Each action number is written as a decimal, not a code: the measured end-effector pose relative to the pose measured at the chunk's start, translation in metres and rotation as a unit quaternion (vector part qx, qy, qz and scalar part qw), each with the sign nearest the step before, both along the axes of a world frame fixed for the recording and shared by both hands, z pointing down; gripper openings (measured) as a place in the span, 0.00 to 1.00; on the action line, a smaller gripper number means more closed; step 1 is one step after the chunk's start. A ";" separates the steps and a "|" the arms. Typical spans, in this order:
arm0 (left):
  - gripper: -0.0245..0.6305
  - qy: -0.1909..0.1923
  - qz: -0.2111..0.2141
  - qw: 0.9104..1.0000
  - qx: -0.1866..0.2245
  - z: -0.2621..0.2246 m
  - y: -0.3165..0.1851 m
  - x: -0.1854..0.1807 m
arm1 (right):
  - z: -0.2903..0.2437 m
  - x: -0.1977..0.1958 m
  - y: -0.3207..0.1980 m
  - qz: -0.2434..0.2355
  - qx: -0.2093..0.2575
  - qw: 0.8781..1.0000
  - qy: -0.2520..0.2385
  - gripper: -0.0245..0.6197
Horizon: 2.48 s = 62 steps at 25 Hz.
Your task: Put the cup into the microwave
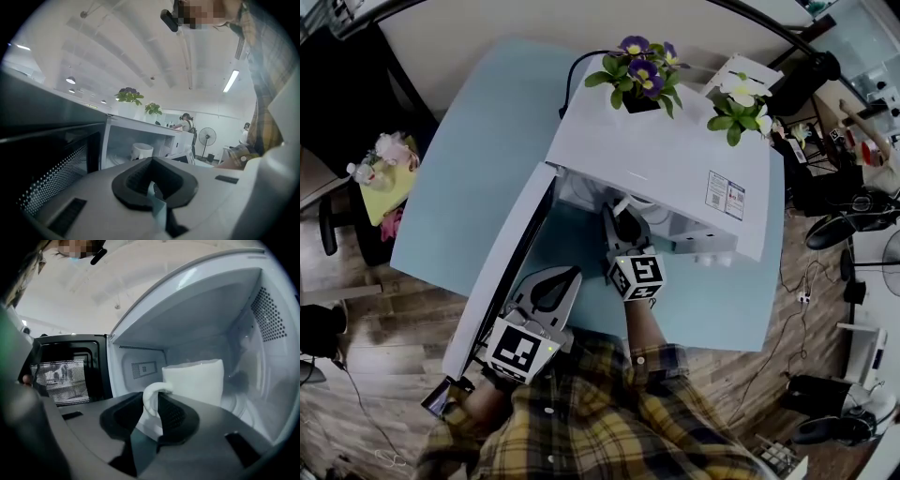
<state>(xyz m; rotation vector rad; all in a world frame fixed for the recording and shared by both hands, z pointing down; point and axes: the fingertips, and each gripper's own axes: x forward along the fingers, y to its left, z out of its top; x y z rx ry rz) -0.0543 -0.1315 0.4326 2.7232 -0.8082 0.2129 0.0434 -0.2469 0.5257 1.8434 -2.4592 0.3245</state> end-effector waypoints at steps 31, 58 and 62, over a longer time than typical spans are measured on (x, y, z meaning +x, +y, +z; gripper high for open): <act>0.02 0.006 0.018 1.000 0.010 0.000 0.014 -0.004 | -0.025 0.019 0.039 0.049 0.025 0.998 0.008 0.30; 0.02 0.023 -0.068 0.996 0.062 -0.052 0.035 0.013 | -0.133 0.054 0.152 -0.036 0.057 0.997 0.039 0.29; 0.02 0.027 -0.068 0.995 0.070 -0.061 0.047 0.027 | -0.150 0.064 0.171 -0.042 0.066 0.996 0.038 0.26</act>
